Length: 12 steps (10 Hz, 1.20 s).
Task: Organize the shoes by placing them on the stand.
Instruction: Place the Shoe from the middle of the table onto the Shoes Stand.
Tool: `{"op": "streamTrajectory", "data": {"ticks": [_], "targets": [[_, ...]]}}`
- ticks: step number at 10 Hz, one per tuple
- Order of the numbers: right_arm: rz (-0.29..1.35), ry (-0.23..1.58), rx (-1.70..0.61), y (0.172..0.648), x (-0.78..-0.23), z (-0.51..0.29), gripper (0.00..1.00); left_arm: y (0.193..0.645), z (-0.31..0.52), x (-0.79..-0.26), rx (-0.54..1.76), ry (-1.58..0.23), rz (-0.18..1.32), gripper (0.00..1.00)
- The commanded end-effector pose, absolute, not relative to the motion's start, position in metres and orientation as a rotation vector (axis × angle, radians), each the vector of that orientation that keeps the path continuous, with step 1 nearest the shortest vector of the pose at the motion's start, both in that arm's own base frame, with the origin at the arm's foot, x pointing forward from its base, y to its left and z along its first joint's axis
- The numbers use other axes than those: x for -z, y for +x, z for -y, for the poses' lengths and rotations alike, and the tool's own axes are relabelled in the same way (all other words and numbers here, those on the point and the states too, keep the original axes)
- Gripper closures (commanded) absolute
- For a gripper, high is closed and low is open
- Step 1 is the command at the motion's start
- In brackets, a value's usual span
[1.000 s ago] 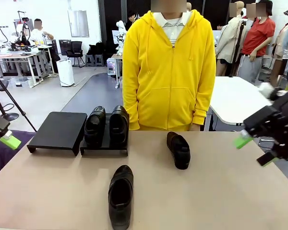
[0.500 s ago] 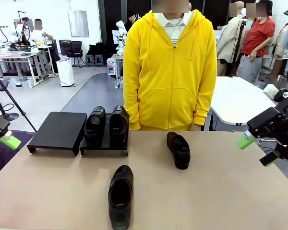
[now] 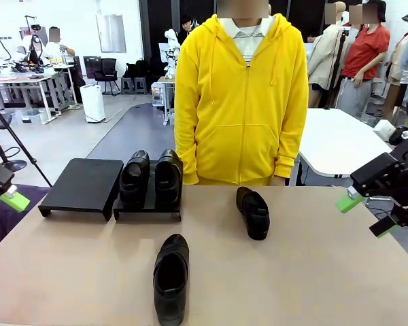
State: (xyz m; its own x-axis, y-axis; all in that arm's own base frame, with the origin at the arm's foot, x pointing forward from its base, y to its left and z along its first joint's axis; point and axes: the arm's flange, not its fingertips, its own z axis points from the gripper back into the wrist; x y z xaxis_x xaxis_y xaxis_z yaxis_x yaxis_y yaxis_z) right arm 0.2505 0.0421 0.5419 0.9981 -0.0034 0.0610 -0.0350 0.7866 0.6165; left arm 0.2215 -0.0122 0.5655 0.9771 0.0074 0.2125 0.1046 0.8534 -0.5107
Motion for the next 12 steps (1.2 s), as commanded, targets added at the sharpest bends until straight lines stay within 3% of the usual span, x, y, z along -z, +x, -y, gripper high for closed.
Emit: {"op": "streamTrajectory", "data": {"ticks": [1,6,7,8,12], "targets": [[0.057,0.694,-0.018,0.25,-0.547,-0.044,0.0,0.22,0.013,-0.566,0.047,-0.566,0.209,0.0],[0.057,0.694,-0.018,0.25,-0.547,-0.044,0.0,0.221,0.012,-0.565,0.052,-0.547,0.211,0.0],[0.057,0.694,-0.018,0.25,-0.547,-0.044,0.0,0.205,0.051,-0.586,0.031,-0.615,0.216,0.0],[0.057,0.694,-0.018,0.25,-0.547,-0.044,0.0,0.204,0.099,-0.596,0.005,-0.569,0.212,0.0],[0.057,0.694,-0.018,0.25,-0.547,-0.044,0.0,0.285,0.247,-0.553,0.042,-0.485,0.047,0.0]]}}
